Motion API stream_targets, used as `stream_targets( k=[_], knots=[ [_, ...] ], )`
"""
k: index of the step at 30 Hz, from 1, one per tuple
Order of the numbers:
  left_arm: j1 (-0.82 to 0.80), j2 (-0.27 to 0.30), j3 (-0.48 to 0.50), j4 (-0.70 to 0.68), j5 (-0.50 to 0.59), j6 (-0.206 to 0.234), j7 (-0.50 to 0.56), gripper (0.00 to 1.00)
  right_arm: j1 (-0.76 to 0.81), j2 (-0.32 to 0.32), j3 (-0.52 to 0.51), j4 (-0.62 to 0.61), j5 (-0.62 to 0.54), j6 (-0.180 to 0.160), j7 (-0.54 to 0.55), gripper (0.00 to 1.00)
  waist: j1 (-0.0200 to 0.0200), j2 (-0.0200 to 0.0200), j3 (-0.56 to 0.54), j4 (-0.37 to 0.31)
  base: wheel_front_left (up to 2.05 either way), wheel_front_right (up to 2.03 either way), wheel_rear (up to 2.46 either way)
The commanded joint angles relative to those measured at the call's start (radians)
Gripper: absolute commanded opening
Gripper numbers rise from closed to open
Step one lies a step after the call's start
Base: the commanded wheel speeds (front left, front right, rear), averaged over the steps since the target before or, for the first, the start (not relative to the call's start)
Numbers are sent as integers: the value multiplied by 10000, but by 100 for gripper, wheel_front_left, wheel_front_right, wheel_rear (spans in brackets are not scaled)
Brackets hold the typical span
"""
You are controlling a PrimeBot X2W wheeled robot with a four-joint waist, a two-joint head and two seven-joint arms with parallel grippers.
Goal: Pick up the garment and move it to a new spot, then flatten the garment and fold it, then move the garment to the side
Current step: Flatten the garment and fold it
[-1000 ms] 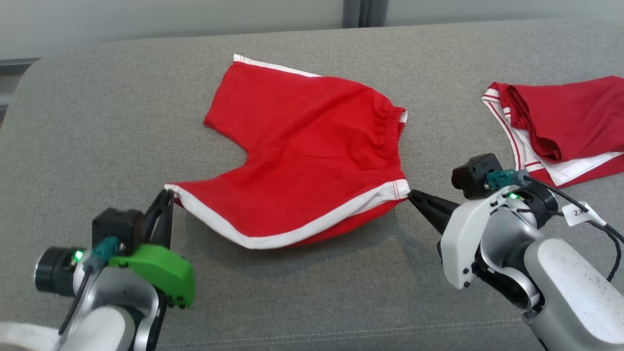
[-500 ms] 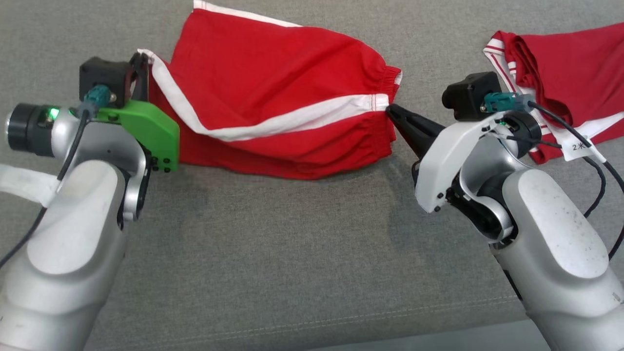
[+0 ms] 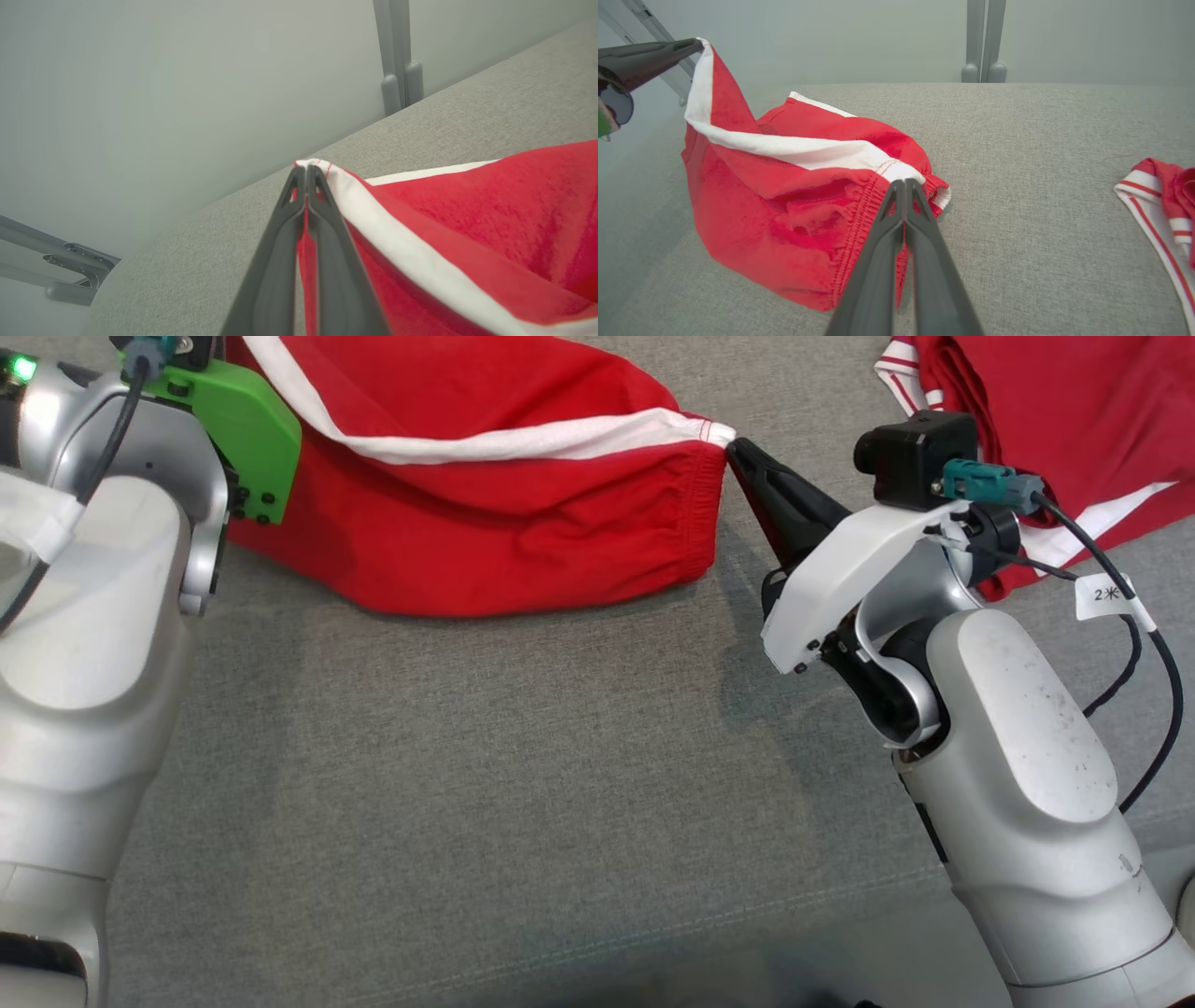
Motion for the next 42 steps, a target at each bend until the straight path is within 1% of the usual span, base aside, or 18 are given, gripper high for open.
stream_targets(
  k=[1,5,12,18,23,35,36,37,38,42],
  knots=[
    [-465,61,-58,239,172,-30,47,0,-157,159,-163,87,-42,-2,-136,0,0,0,171,-299,0,0,0],
    [-947,98,-121,609,324,43,205,0,-312,306,-261,165,-118,-3,-187,0,0,0,298,-489,0,0,0],
    [-1996,268,-337,1529,665,26,507,0,-729,466,-348,516,16,-3,-498,0,0,0,849,-916,0,0,0],
    [-2561,424,-587,2127,977,-8,589,0,-1199,474,82,804,235,-3,-711,0,0,0,1297,-1090,0,0,0],
    [-2808,473,-696,2500,1046,-38,529,0,-1564,478,287,1031,404,-3,-936,0,0,0,1527,-1144,0,0,0],
    [-3169,272,-925,3239,1051,-58,118,0,-2107,477,674,1518,793,-3,-1344,0,0,0,1596,-987,0,0,0],
    [-3204,263,-926,3299,1044,-19,41,34,-2145,479,669,1551,802,-2,-1405,0,0,0,1582,-974,0,0,0],
    [-3221,235,-927,3359,1019,-18,-19,100,-2164,484,684,1598,822,-2,-1421,96,0,0,1564,-959,0,0,0],
    [-3221,197,-886,3426,928,-15,-122,100,-2147,484,693,1651,867,-3,-1420,100,0,0,1538,-938,0,0,0],
    [-3199,131,-833,3718,743,-82,-417,100,-2008,478,528,1672,752,-2,-1478,100,0,0,1374,-850,0,0,0]
  ],
)
